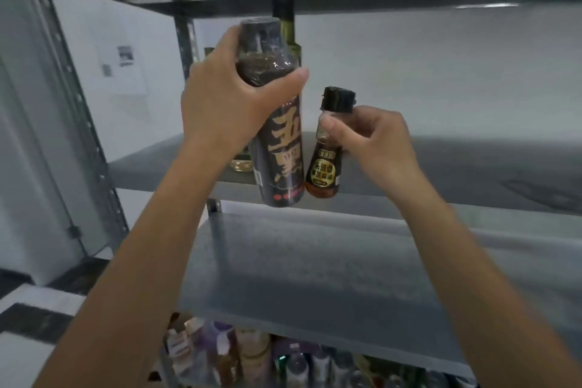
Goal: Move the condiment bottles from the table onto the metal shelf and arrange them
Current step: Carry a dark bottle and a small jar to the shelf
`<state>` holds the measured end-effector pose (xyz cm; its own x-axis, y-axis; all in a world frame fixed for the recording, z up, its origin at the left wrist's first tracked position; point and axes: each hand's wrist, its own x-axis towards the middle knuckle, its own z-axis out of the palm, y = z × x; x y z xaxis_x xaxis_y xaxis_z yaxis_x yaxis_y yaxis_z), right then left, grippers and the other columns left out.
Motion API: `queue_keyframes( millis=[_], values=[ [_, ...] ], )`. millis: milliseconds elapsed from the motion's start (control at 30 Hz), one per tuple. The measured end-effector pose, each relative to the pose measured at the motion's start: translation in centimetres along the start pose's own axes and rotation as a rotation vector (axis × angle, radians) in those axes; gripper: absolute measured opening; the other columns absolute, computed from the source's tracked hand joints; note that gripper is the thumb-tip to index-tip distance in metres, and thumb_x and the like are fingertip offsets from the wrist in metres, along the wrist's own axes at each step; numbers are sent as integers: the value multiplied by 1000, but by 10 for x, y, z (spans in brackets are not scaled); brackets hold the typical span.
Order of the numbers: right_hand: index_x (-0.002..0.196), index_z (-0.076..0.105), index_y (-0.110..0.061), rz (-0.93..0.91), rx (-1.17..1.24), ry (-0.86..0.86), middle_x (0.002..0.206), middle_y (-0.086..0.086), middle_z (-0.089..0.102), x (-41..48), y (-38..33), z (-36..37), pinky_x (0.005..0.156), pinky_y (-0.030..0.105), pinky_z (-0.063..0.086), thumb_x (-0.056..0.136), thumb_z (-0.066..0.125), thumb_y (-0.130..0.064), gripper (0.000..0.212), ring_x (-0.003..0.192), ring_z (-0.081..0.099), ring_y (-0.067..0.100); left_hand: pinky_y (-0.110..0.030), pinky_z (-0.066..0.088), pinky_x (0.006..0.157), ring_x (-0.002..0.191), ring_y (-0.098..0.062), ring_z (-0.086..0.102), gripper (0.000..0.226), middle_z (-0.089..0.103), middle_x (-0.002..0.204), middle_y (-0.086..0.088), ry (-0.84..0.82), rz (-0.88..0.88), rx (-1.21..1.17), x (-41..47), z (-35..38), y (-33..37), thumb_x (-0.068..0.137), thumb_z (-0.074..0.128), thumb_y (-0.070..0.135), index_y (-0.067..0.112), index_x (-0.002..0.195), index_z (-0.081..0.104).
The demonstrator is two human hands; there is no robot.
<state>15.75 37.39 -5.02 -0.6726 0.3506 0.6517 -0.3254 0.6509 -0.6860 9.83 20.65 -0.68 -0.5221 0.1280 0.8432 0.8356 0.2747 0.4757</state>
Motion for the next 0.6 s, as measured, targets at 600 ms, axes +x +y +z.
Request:
queue_keyframes(
  millis=[600],
  values=[
    [79, 66, -16, 122, -282, 203, 70, -10, 64, 43, 46, 91, 61, 24, 48, 80, 70, -39, 24, 67, 60, 7, -33, 38, 75, 100, -31, 57, 65, 66, 109, -5, -15, -150, 213, 68, -7, -176, 78, 57, 65, 20, 123, 49]
  ],
)
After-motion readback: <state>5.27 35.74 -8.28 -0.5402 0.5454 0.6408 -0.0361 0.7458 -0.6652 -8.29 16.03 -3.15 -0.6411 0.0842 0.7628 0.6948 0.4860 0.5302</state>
